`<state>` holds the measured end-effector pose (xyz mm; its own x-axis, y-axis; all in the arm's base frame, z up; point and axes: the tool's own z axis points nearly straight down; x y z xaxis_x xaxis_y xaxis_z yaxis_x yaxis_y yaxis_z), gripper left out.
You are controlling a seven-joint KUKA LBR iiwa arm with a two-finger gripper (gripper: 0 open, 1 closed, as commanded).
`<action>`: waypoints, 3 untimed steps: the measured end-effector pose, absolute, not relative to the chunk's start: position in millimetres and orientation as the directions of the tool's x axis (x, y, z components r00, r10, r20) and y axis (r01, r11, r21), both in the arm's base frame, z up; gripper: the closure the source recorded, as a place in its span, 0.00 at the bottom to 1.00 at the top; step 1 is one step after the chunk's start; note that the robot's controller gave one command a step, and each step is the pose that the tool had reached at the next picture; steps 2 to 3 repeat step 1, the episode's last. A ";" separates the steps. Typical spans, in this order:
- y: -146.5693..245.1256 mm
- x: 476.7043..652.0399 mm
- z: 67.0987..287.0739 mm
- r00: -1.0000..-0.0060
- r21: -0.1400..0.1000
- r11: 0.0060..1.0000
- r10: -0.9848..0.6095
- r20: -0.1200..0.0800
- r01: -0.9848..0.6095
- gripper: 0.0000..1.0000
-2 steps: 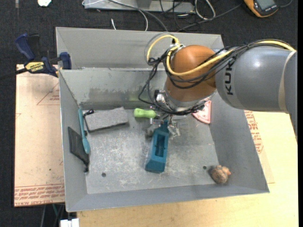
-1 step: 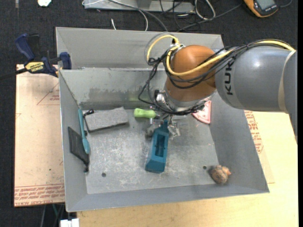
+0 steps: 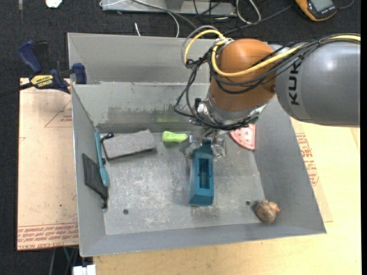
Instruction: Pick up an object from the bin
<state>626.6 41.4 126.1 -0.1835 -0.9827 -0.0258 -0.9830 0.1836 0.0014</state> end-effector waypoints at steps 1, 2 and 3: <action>39.3 629.8 201.6 -0.169 -0.001 0.169 -0.985 -0.028 -0.986 1.00; 39.3 629.8 201.6 -0.169 -0.001 0.169 -0.985 -0.028 -0.986 1.00; 39.3 629.8 201.6 -0.169 -0.001 0.169 -0.985 -0.028 -0.986 1.00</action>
Offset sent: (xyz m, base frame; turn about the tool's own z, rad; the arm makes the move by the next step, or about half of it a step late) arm -0.0264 -0.0023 0.1957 -0.0215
